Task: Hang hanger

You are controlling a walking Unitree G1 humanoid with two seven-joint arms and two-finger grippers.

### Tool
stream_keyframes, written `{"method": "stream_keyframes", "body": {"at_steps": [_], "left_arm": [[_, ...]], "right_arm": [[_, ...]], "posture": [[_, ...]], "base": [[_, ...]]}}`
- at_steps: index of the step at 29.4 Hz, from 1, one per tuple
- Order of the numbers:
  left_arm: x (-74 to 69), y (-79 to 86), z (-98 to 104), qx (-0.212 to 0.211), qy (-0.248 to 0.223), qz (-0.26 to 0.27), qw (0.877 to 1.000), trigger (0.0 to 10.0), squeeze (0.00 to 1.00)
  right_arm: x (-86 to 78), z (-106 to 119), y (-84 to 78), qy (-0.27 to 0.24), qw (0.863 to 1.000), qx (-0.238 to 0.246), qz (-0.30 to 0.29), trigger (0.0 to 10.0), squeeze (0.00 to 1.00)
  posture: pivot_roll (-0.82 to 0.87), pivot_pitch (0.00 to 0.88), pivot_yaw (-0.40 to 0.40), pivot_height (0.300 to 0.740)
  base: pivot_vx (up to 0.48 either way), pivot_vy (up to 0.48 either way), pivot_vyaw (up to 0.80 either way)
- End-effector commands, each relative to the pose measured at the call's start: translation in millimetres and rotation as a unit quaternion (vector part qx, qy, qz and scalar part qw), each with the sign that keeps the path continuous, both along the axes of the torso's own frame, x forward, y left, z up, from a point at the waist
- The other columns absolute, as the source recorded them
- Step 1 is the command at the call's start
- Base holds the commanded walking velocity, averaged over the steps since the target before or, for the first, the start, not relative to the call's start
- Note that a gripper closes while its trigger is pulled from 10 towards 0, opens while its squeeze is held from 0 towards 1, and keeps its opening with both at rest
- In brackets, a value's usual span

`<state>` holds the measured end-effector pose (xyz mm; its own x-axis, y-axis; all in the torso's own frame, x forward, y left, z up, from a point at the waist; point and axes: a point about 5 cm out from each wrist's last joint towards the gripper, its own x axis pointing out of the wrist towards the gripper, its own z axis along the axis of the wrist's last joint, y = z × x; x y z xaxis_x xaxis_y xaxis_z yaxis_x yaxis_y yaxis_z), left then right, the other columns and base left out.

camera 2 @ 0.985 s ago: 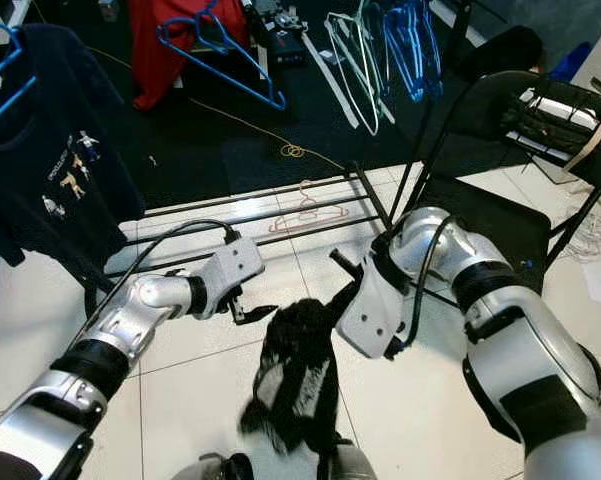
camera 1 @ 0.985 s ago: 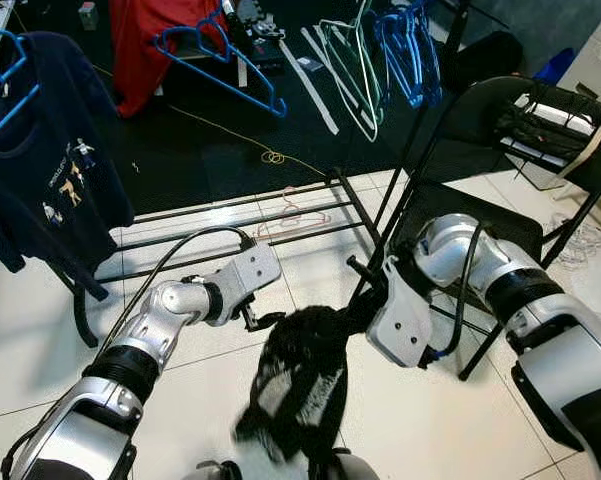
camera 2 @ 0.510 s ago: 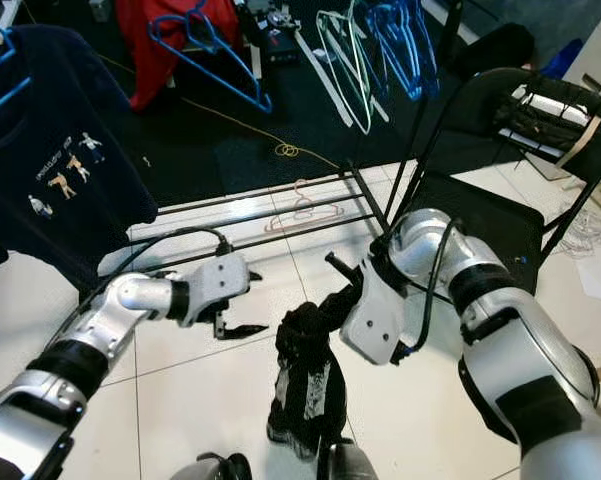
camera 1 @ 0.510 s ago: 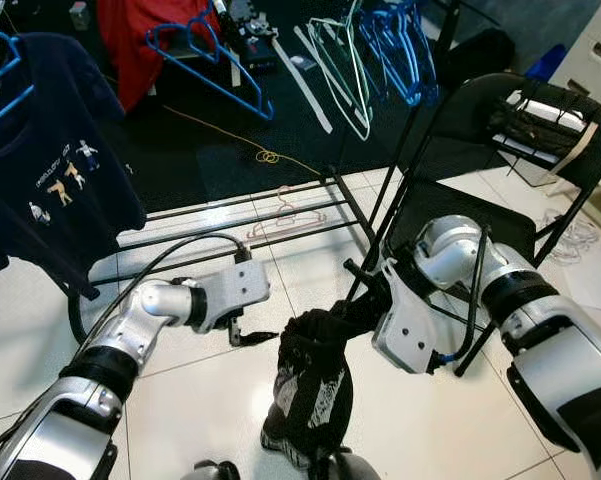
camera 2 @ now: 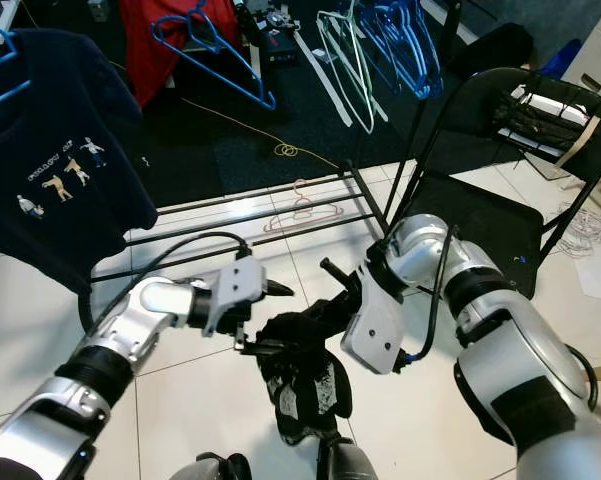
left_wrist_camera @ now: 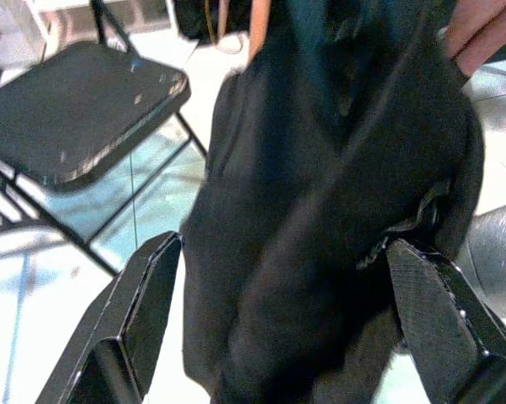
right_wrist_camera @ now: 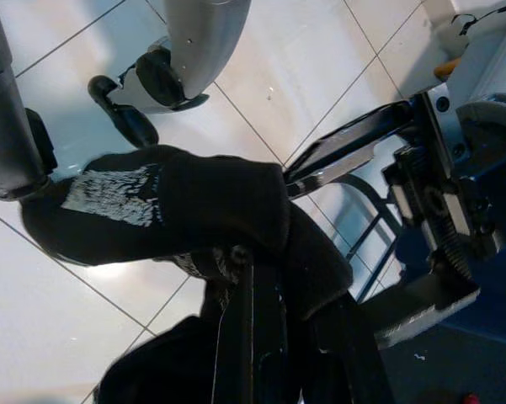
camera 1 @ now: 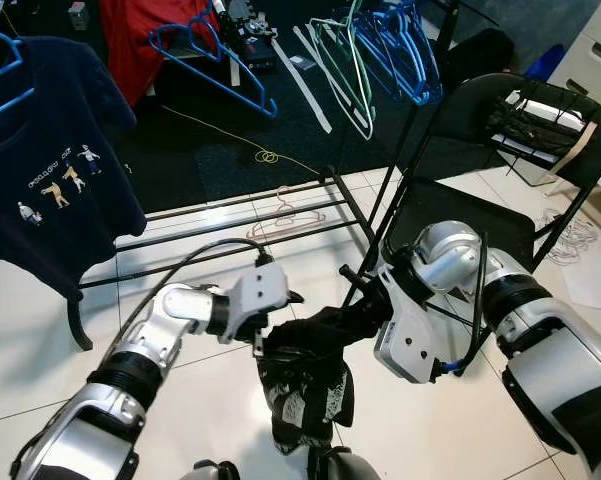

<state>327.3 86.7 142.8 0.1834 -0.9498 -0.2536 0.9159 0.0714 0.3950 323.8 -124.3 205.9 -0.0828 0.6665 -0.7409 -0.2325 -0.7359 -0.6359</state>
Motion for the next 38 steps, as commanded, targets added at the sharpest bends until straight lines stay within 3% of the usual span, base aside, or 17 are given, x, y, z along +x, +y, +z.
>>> {"method": "stream_keyframes", "body": {"at_steps": [1, 12, 19, 20, 21, 22, 38], "left_arm": [[-4.0, -6.2, 0, -0.006, 0.005, -0.016, 1.000, 10.0, 0.00], [-25.6, -6.8, 21, -0.073, 0.080, -0.072, 0.992, 10.0, 0.00], [-29.1, -10.0, 18, -0.063, 0.087, -0.073, 0.992, 10.0, 0.00], [-30.2, -10.6, 19, -0.063, 0.094, -0.072, 0.991, 4.5, 0.00], [-30.2, -10.6, 19, -0.063, 0.094, -0.072, 0.991, 4.5, 0.00], [-32.2, -11.0, 20, -0.063, 0.103, -0.075, 0.990, 0.0, 0.00], [-43.6, -7.2, 25, -0.071, 0.130, -0.080, 0.986, 0.0, 0.00]], "right_arm": [[1.5, 10, 5.1, -0.013, 1.000, 0.028, 0.006, 0.0, 0.00], [6.6, 25, 16.0, -0.025, 0.997, 0.067, 0.000, 0.0, 0.00], [6.4, 27, 17.4, -0.019, 0.997, 0.073, 0.002, 0.0, 0.00], [6.4, 27, 18.0, -0.018, 0.997, 0.075, 0.002, 0.0, 0.00], [6.4, 27, 18.0, -0.018, 0.997, 0.075, 0.002, 0.0, 0.00], [6.5, 28, 18.3, -0.018, 0.997, 0.078, 0.002, 0.0, 0.00], [7.5, 32, 19.4, -0.016, 0.996, 0.092, -0.002, 0.0, 0.00]], "posture": [[-0.14, 0.233, -0.086, 0.740], [-0.12, 0.234, -0.081, 0.740], [-0.12, 0.230, -0.078, 0.740], [-0.12, 0.227, -0.075, 0.740], [-0.12, 0.227, -0.075, 0.740], [-0.12, 0.227, -0.075, 0.740], [-0.11, 0.215, -0.066, 0.740]], "base": [[0.000, 0.000, 0.00], [0.000, 0.000, 0.00], [0.000, 0.000, 0.00], [0.000, 0.000, 0.00], [0.000, 0.000, 0.00], [0.000, 0.000, 0.00], [0.000, 0.000, 0.00]]}}
